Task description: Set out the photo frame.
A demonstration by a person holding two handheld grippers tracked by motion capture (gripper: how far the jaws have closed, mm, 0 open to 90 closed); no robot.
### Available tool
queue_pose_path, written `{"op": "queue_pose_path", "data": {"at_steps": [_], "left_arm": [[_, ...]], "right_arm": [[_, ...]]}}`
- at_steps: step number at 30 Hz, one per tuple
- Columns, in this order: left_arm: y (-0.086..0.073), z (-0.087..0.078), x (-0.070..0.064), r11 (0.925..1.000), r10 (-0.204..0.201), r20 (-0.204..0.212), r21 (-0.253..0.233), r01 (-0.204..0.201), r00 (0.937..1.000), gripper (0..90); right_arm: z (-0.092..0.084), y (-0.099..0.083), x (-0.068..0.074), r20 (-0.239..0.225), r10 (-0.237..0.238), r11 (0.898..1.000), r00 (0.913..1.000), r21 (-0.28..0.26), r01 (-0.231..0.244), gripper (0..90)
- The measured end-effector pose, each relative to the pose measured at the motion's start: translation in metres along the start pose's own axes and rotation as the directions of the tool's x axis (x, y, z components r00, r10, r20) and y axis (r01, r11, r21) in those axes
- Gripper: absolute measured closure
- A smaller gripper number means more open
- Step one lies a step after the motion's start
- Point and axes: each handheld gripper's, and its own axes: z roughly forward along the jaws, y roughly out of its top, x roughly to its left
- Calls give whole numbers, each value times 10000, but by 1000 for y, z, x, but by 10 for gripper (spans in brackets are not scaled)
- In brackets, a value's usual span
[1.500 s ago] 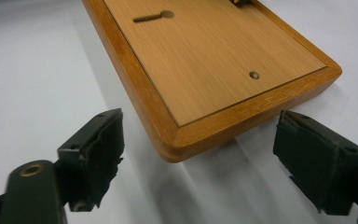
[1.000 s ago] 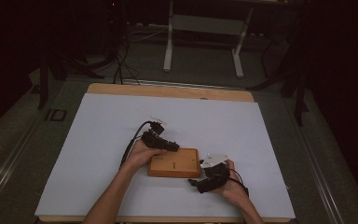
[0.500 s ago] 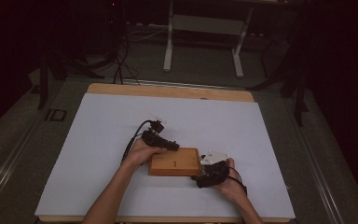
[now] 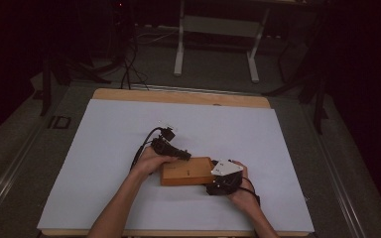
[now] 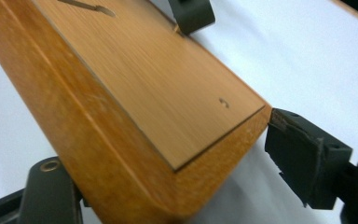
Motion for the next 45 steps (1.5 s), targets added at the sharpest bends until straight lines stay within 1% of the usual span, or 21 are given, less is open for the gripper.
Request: {"op": "queue_pose_path", "data": {"at_steps": [3, 6, 9, 11, 12, 16, 20, 21, 23, 27, 31, 32, 34, 36, 39, 41, 42, 43, 45], "left_arm": [[0, 0, -1, 10000, 38, -17, 57, -38, 10000, 851], [0, 1, -2, 9998, 107, 4, 146, -107, 9999, 852], [1, 1, -5, 9992, 249, -23, 302, -248, 9997, 852], [1, 3, -5, 9992, 208, 73, 352, -211, 9998, 852], [1, 3, -5, 9992, 194, 106, 338, -197, 9998, 852], [1, 3, -5, 9993, 173, 109, 328, -176, 9998, 851], [1, 3, -5, 9992, 210, 47, 333, -211, 9998, 844], [1, 3, -5, 9991, 270, -8, 315, -269, 9996, 844], [0, 3, -6, 9989, 345, -47, 318, -344, 9994, 831], [0, 2, -8, 9984, 519, -59, 241, -518, 9986, 774], [-1, -3, -9, 9987, 509, -89, 22, -509, 9987, 715], [-1, -4, -9, 9985, 538, -137, -37, -539, 9985, 708], [-2, -8, -10, 9976, 681, -456, -93, -686, 9966, 671], [-3, -13, -10, 9966, 785, -504, -217, -797, 9956, 659], [-6, -21, -11, 9954, 816, -710, -444, -849, 9941, 642], [-9, -27, -13, 9935, 878, -919, -649, -940, 9919, 626], [-11, -30, -14, 9925, 938, -1149, -676, -1020, 9889, 621], [-13, -33, -16, 9910, 1009, -1423, -726, -1121, 9847, 614], [-17, -38, -19, 9878, 1121, -1678, -880, -1282, 9794, 610]], "right_arm": [[-1, 1, 1, 90, -140, 9998, 9999, -155, 141, 238], [-3, 2, 2, 105, -171, 9994, 9998, -305, 174, 249], [-7, 3, 2, 169, -287, 9981, 9994, -542, 296, 292], [-9, 5, 3, -38, -335, 9961, 9994, -821, 331, 365], [-10, 6, 4, -97, -369, 9955, 9993, -877, 359, 384], [-10, 8, 5, -137, -482, 9945, 9987, -936, 467, 410], [-11, 8, 4, -158, -420, 9941, 9990, -1007, 402, 420], [-11, 8, 3, -231, -387, 9940, 9990, -1028, 361, 424], [-12, 8, 2, -319, -352, 9940, 9989, -1051, 317, 432], [-12, 9, 1, -388, -355, 9941, 9986, -1036, 313, 441], [-12, 9, 0, -456, -333, 9938, 9984, -1075, 282, 453], [-13, 9, 0, -467, -343, 9937, 9983, -1086, 291, 457], [-13, 9, 0, -499, -367, 9935, 9981, -1097, 311, 463], [-13, 9, -1, -520, -377, 9933, 9979, -1109, 318, 465], [-13, 10, -1, -552, -360, 9935, 9978, -1098, 298, 467], [-13, 10, -1, -558, -367, 9934, 9978, -1106, 304, 468], [-13, 10, -1, -567, -357, 9935, 9978, -1096, 293, 468], [-13, 10, -2, -595, -332, 9936, 9977, -1095, 266, 468], [-13, 10, -2, -645, -281, 9937, 9975, -1106, 208, 469]]}}
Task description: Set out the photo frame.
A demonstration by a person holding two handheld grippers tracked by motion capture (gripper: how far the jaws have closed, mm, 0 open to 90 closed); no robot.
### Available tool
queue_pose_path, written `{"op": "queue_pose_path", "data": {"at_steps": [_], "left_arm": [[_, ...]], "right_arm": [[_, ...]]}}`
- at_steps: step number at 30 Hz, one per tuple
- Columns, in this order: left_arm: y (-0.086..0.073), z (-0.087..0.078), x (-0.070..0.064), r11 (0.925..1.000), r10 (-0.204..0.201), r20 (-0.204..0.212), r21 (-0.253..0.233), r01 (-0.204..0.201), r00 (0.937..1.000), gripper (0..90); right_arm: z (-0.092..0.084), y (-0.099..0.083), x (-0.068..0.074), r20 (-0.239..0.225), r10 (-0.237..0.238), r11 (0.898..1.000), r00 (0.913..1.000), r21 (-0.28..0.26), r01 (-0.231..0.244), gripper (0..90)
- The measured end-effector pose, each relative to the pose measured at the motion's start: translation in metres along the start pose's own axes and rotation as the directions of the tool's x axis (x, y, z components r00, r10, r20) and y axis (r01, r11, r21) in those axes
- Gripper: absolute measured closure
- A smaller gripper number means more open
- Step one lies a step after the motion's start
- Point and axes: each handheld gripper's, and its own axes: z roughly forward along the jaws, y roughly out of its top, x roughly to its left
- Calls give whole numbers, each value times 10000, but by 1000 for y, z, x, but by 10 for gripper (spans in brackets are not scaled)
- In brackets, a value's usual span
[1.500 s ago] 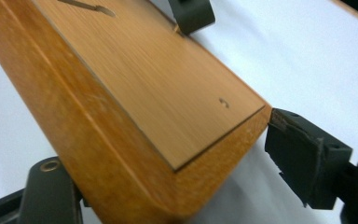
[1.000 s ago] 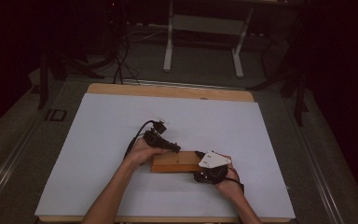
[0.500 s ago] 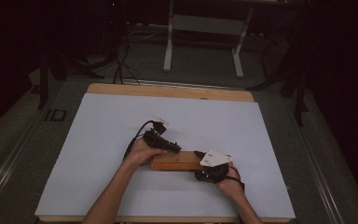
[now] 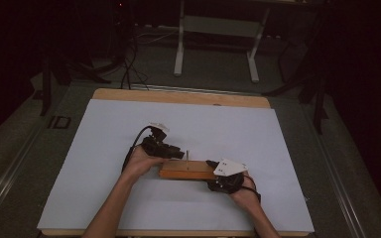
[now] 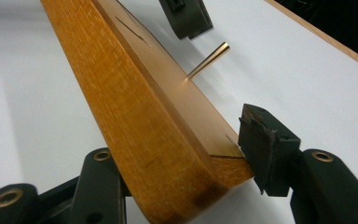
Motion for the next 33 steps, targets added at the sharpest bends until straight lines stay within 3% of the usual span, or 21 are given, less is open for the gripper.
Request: {"op": "queue_pose_path", "data": {"at_steps": [2, 11, 16, 23, 33], "left_arm": [[-3, -6, -2, 9998, 127, -277, -169, -132, 9995, 607], [-18, -25, -8, 9959, 341, -752, -811, -402, 9966, 594], [-30, -39, -11, 9892, 456, -1019, -1340, -591, 9938, 588], [-38, -51, -14, 9834, 534, -1404, -1646, -765, 9887, 588], [-53, -64, -18, 9806, 892, -1989, -1544, -1211, 9759, 587]], "right_arm": [[0, 0, -1, -42, 3, 10000, 10000, 16, -3, 469], [0, 1, -2, -69, 21, 10000, 10000, 36, -21, 471], [0, 1, -3, -126, 44, 10000, 9999, 35, -44, 471], [0, 2, -3, -142, 80, 9999, 9999, 76, -79, 473], [-1, 3, -5, -246, 158, 9999, 9996, 73, -156, 483]]}}
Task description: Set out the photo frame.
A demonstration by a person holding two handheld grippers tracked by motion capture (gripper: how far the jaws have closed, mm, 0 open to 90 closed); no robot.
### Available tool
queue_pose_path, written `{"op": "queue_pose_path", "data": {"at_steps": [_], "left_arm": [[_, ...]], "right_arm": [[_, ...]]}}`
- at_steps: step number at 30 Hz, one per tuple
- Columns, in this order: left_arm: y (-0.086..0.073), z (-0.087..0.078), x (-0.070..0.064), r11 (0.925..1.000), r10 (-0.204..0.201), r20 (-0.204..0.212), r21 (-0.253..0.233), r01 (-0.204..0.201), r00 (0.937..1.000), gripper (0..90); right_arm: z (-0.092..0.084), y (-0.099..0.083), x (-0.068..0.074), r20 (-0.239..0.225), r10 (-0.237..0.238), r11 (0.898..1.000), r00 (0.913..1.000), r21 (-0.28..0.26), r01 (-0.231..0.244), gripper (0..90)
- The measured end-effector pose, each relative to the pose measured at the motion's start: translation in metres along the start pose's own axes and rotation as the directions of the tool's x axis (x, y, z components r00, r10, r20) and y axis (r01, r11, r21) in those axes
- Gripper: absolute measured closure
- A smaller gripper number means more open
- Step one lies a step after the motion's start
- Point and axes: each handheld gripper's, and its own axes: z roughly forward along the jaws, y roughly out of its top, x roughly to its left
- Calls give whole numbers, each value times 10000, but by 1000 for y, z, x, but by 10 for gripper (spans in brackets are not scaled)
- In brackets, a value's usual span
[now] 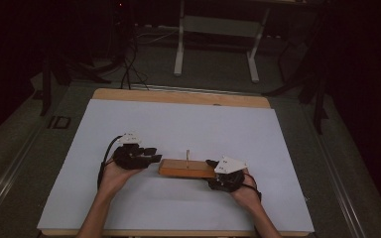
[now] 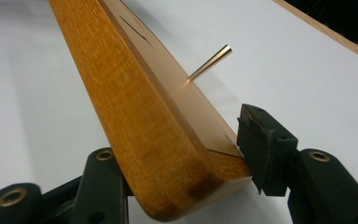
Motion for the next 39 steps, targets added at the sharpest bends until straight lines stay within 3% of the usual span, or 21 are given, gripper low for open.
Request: {"op": "queue_pose_path", "data": {"at_steps": [11, 15, 21, 31, 39], "left_arm": [[-12, -4, -6, 9977, 600, 140, 312, -604, 9981, 567], [-16, -3, -7, 9982, 586, 181, 138, -589, 9981, 565], [-20, -5, -10, 9968, 749, 150, 278, -752, 9971, 552], [-25, -3, -15, 9893, 1240, -23, 782, -1235, 9923, 529], [-23, 1, -21, 9826, 1601, 275, 908, -1619, 9867, 495]], "right_arm": [[0, 1, -1, -39, 68, 10000, 10000, 33, -68, 483], [0, 1, -2, -66, 91, 9999, 9999, 42, -91, 483], [0, 1, -2, -84, 132, 9999, 9999, 52, -131, 483], [0, 2, -2, -114, 170, 9998, 9998, 81, -169, 484], [0, 2, -4, -182, 262, 9996, 9995, 81, -260, 484]]}}
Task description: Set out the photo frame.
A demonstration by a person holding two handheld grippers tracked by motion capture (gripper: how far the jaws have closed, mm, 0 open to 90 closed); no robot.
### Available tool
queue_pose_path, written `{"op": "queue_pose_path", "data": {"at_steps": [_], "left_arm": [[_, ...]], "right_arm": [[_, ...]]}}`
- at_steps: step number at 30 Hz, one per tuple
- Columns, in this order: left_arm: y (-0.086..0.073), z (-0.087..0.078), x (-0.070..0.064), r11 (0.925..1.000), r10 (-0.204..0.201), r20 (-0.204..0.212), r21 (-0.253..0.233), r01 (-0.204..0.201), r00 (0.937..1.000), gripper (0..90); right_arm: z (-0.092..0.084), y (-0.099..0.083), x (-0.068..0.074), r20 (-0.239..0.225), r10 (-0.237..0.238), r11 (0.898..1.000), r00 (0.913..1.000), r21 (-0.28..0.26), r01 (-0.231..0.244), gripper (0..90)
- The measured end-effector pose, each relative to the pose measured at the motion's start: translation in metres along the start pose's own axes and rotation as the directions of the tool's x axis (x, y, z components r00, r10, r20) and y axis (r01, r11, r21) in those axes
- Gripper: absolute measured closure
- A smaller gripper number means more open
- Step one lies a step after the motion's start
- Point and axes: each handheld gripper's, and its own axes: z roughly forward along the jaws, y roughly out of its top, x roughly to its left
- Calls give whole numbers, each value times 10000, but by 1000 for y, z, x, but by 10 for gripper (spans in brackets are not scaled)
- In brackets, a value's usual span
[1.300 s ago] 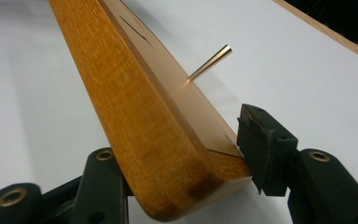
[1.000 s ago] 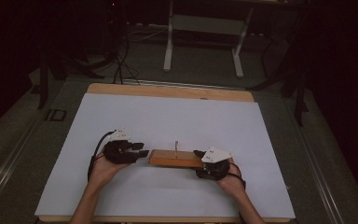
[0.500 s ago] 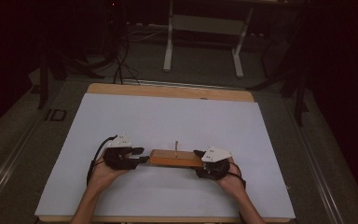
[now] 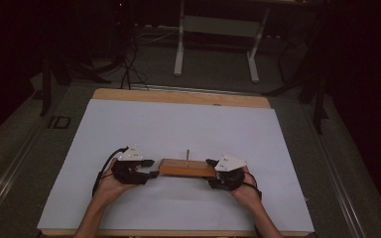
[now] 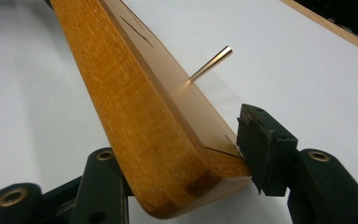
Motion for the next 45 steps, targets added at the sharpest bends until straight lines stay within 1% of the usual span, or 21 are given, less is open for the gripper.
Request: {"op": "queue_pose_path", "data": {"at_steps": [3, 6, 8, 10, 12, 13, 19, 25, 26, 27, 31, 34, 39, 45], "left_arm": [[2, 3, -4, 9997, 235, -165, 74, -234, 9996, 489], [6, 6, -8, 9987, 511, -319, -27, -512, 9982, 479], [9, 10, -12, 9970, 764, -427, -62, -767, 9962, 469], [12, 14, -15, 9951, 982, -656, -82, -989, 9930, 451], [12, 14, -15, 9951, 982, -656, -82, -989, 9930, 451], [14, 16, -16, 9939, 1042, -801, -276, -1067, 9913, 451], [15, 18, -15, 9920, 1116, -978, -487, -1168, 9889, 440], [17, 22, -13, 9905, 1111, -1060, -694, -1189, 9881, 418], [19, 24, -13, 9885, 1216, -1097, -770, -1304, 9865, 419], [20, 26, -13, 9878, 1237, -1066, -817, -1326, 9866, 424], [22, 30, -14, 9859, 1385, -1137, -782, -1478, 9838, 431], [23, 30, -14, 9854, 1417, -1132, -782, -1510, 9834, 433], [24, 31, -17, 9827, 1635, -1343, -651, -1733, 9774, 453], [25, 32, -19, 9800, 1814, -1472, -554, -1912, 9723, 480]], "right_arm": [[0, 0, 0, -3, 33, 10000, 10000, 5, -33, 484], [0, 0, 0, -24, 76, 10000, 10000, -2, -76, 484], [0, 0, -1, -51, 116, 9999, 9999, -44, -116, 484], [0, 1, -1, -58, 145, 9999, 9999, -47, -145, 485], [0, 1, -1, -56, 140, 9999, 9999, -46, -141, 485], [0, 1, -1, -57, 137, 9999, 9999, -48, -137, 485], [0, 1, -2, -125, 199, 9997, 9997, -108, -201, 494], [0, 1, -4, -227, 305, 9993, 9993, -188, -309, 503], [0, 1, -5, -258, 350, 9992, 9991, -207, -356, 503], [0, 1, -6, -273, 383, 9989, 9989, -248, -389, 505], [-1, 1, -6, -314, 432, 9987, 9986, -249, -440, 508], [-1, 1, -7, -365, 452, 9987, 9983, -225, -460, 510], [-2, 1, -8, -381, 510, 9984, 9980, -208, -518, 510], [-3, 0, -12, -513, 621, 9978, 9968, -191, -631, 507]]}}
